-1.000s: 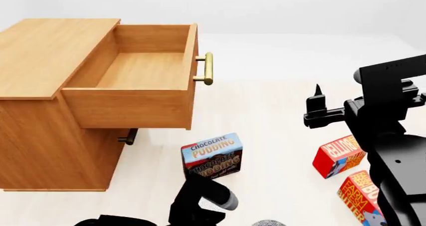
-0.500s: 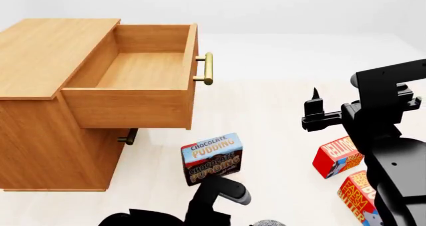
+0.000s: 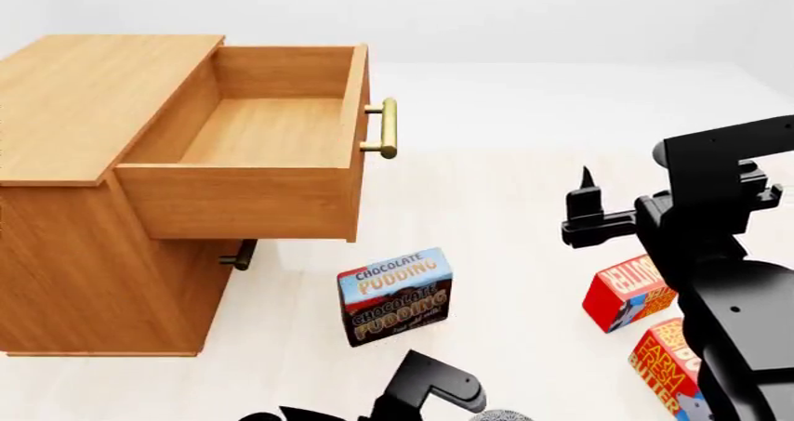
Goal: Put the bowl in the top drawer of the cabinet.
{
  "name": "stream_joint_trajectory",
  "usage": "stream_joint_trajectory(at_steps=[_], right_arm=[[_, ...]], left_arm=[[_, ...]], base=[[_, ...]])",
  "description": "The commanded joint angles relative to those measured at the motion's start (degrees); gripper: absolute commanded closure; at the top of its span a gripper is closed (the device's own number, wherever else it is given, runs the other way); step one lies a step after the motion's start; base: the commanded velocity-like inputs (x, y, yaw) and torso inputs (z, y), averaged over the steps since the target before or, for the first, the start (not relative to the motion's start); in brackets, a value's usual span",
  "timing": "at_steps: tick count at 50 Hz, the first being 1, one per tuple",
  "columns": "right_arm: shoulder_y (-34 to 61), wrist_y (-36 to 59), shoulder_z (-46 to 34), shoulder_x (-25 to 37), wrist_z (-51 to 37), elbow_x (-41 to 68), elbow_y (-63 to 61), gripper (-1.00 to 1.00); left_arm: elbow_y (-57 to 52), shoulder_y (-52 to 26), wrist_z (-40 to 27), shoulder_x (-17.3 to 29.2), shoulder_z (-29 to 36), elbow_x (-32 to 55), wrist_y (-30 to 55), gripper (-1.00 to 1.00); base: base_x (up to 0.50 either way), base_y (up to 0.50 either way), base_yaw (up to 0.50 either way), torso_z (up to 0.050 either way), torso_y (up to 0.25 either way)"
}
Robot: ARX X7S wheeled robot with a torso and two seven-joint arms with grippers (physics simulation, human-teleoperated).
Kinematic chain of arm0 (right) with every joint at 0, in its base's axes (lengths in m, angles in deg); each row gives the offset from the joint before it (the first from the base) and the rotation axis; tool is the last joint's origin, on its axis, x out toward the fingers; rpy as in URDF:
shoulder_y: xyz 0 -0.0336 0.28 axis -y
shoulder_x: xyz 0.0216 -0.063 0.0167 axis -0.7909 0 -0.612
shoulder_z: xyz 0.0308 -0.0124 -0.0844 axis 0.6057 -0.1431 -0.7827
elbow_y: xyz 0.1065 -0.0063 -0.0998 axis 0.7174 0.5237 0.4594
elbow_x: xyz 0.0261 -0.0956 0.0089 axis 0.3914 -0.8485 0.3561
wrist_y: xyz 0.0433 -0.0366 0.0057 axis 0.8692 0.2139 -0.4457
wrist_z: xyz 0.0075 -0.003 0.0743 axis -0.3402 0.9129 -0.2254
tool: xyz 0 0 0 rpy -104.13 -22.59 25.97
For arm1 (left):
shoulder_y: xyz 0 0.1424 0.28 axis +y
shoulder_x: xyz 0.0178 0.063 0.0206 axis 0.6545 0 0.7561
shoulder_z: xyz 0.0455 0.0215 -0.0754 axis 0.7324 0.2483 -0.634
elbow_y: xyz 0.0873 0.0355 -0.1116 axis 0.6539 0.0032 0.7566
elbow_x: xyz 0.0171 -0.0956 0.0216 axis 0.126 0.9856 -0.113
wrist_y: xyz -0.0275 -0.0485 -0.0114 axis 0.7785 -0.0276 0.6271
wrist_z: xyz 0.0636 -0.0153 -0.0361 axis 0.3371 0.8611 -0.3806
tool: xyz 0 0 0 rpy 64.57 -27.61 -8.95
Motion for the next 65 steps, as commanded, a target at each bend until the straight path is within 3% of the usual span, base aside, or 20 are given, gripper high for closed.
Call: stream_joint_trajectory(at_steps=[1,2,16,32,44,53,59,65], right_arm=[[-0.55,-0.38,0.67,0.04,0.06,0.36,0.03,-1.0],[-0.6,-0.41,0.72,0.03,0.06,0.38,0.03,-1.0],[-0.79,-0.43,0.95,0.16,0.09,0.74,-0.11,-1.0],[-1.06,-0.38,1.32,0.17,-0.11,1.08,-0.56,-1.0],[-0.75,0.12,1.12,0.2,-0.37,1.24,-0.87,-1.0],[-0.44,0.31,0.25,0.26,-0.6,1.15,-0.95,-1.0],[-0.7,0.08,0.17,0.23,-0.66,1.2,-0.83,-1.0],[-2.17,-0.52,0.16,-0.17,-0.86,1.32,-1.4,-1.0]], left_arm=[[5.32,0.07,3.62,-0.55,4.06,-3.7,-3.87,-1.0],[5.18,0.12,3.56,-0.55,4.12,-3.61,-3.85,1.0],[-7.02,1.82,2.28,1.33,1.05,2.87,-3.29,1.0],[-23.14,-1.48,-11.96,3.45,-14.52,28.12,0.77,1.0],[-24.45,-10.95,-27.7,8.59,-21.75,50.03,-2.75,1.0],[-25.1,-20.62,-35.19,12.85,-25.2,60.93,-8.1,1.0],[-22.99,-27.76,-38.19,15.49,-26.74,64.88,-10.71,1.0],[-17.04,-33.94,-38.21,17.06,-27.09,63.52,-11.17,1.0]], base=[[0.0,0.0,0.0,0.0,0.0],[0.0,0.0,-0.01,0.0,0.0],[0.0,0.0,0.0,0.0,0.0],[0.0,0.0,0.0,0.0,0.0],[0.0,0.0,0.0,0.0,0.0],[0.0,0.0,0.0,0.0,0.0],[0.0,0.0,0.0,0.0,0.0],[0.0,0.0,0.0,0.0,0.0]])
